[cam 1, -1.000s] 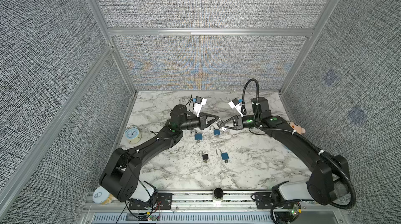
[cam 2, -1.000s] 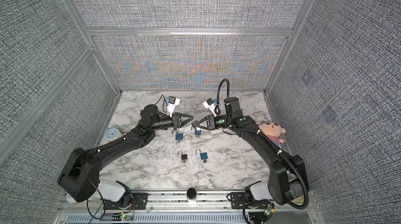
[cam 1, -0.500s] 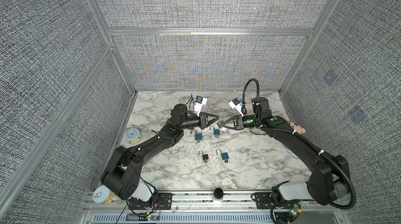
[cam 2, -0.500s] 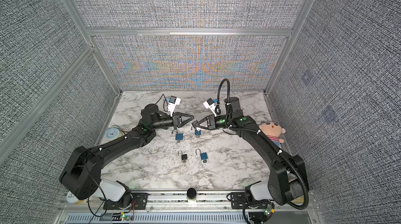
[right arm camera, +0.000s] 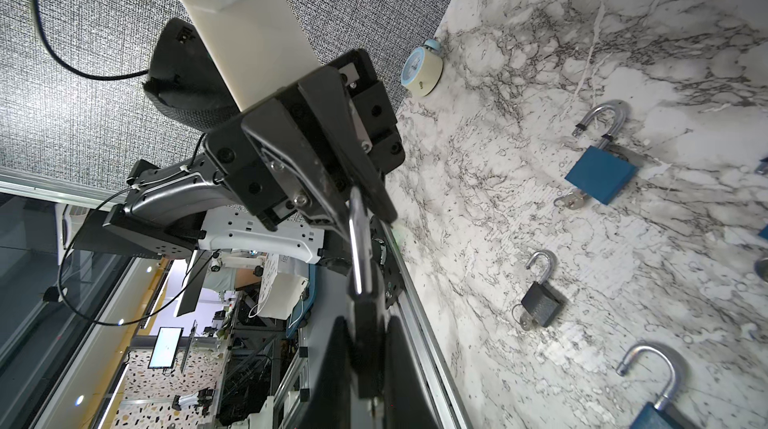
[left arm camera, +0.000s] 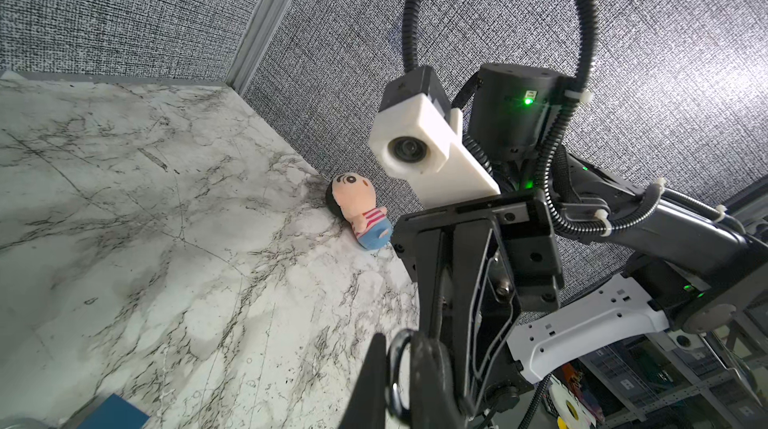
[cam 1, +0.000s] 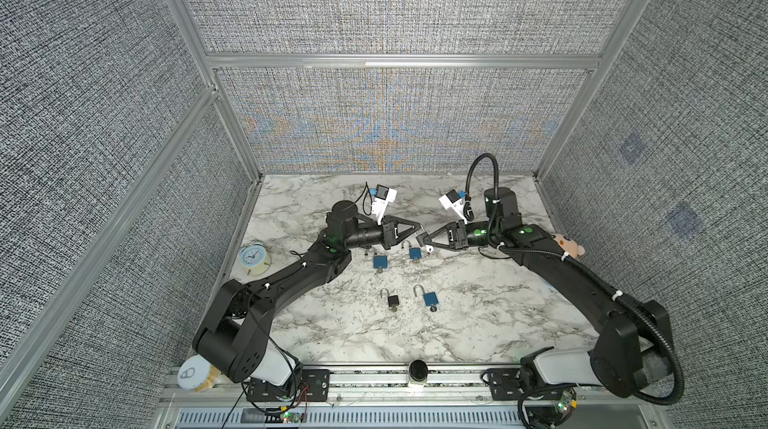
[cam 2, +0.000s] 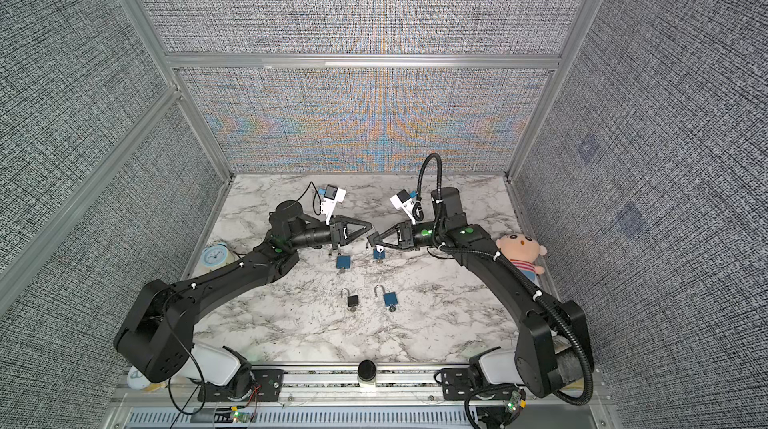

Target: Lock with the key

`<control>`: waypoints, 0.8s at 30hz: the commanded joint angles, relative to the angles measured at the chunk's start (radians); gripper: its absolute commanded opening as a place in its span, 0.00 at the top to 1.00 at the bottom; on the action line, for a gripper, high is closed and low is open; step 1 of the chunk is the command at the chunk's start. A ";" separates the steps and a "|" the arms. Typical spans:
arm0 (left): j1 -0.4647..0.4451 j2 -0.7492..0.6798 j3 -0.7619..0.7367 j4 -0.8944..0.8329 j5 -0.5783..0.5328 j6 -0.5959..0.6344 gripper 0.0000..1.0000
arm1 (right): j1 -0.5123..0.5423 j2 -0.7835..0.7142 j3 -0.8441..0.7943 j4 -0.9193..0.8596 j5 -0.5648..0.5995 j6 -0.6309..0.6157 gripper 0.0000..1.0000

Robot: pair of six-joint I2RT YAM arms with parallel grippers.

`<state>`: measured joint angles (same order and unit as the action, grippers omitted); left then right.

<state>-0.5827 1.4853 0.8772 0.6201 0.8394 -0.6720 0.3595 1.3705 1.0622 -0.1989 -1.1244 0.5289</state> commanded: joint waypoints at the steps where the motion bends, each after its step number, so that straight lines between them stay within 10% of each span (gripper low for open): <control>1: -0.002 0.004 -0.015 -0.066 -0.007 0.061 1.00 | 0.001 -0.014 0.007 0.109 -0.090 0.042 1.00; 24: -0.012 -0.038 -0.005 -0.156 -0.025 0.061 1.00 | 0.015 0.027 0.069 0.028 0.033 -0.007 1.00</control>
<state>-0.5861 1.4437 0.8742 0.5522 0.7834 -0.6613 0.3664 1.3987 1.1141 -0.2432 -1.0954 0.5137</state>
